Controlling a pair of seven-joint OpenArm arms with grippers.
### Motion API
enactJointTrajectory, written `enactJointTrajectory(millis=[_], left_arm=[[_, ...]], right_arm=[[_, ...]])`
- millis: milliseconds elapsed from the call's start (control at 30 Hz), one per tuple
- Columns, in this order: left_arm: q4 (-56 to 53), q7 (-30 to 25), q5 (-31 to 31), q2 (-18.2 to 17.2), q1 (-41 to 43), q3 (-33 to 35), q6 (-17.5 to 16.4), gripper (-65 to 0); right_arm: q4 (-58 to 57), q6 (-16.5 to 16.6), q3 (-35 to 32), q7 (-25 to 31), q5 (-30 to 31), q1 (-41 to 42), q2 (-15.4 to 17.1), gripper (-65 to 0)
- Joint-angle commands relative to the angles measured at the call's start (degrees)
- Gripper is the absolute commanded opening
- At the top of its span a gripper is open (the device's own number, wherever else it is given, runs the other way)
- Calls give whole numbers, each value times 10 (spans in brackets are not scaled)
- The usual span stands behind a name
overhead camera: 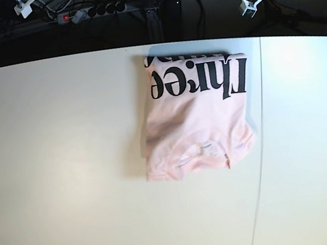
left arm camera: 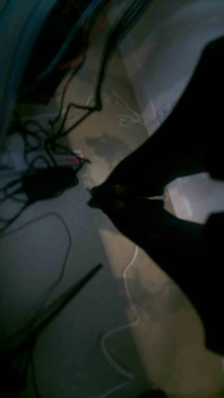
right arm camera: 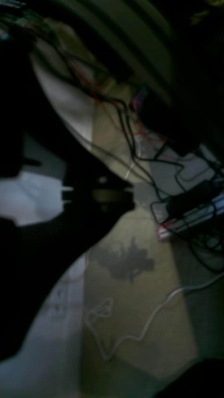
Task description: Fold the T-shirt properly
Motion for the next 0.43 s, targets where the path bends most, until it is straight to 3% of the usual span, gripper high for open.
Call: enactJointTrajectory(millis=[0,133,233,400], left_arm=[[-34,-12,3,-2,-21,18,12,-650],[-139,-64,30,27,-90,82,29,-650],[-150,-49,32,45,-114,112,47,-650],[-148,-49,32,67,-120,118,47,-650]], right_arm=[[-12,16,2,-3,-3,10,-2,-650],[-50,6,2,27,-50,65,-27,-650],[-56,-7,2,35,-77,93,-47,-650],[-56,-8,2,39,-89,124,-70,-650]])
